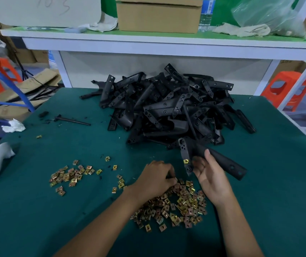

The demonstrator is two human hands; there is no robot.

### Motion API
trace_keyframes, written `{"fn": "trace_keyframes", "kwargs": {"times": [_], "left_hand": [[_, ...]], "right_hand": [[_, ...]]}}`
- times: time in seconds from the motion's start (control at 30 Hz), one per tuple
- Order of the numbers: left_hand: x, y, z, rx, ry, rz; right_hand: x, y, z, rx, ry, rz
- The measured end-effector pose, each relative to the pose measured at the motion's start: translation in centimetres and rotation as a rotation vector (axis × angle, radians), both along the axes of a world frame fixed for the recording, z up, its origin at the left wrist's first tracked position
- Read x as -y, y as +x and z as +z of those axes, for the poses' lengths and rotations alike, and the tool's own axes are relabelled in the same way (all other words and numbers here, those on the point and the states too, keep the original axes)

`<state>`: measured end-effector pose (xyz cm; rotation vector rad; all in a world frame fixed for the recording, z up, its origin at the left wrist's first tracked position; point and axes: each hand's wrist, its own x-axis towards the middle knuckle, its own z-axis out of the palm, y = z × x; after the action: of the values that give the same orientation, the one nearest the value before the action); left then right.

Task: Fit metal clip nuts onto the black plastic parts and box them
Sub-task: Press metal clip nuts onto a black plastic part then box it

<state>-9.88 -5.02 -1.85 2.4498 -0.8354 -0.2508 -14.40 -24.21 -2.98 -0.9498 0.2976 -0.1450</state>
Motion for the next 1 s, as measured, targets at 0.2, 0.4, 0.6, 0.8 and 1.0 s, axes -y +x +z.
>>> {"fn": "trace_keyframes", "kwargs": {"times": [0.2, 0.4, 0.6, 0.8, 1.0], "left_hand": [[-0.5, 0.6, 0.0, -0.234, -0.334, 0.218], [-1.5, 1.4, 0.3, -0.368, -0.490, 0.327], [-2.0, 1.2, 0.6, -0.412, -0.550, 0.347], [-2.3, 1.0, 0.7, -0.393, -0.567, 0.324], [-2.3, 1.0, 0.2, -0.391, -0.551, 0.331]], "right_hand": [[-0.1, 0.4, 0.3, -0.007, 0.054, -0.022], [-0.4, -0.2, 0.5, -0.025, 0.075, 0.010], [-0.6, -0.7, 0.6, -0.036, 0.054, 0.026], [-0.6, -0.9, 0.4, -0.033, 0.041, 0.049], [-0.6, -0.9, 0.3, -0.028, 0.052, 0.053]]}}
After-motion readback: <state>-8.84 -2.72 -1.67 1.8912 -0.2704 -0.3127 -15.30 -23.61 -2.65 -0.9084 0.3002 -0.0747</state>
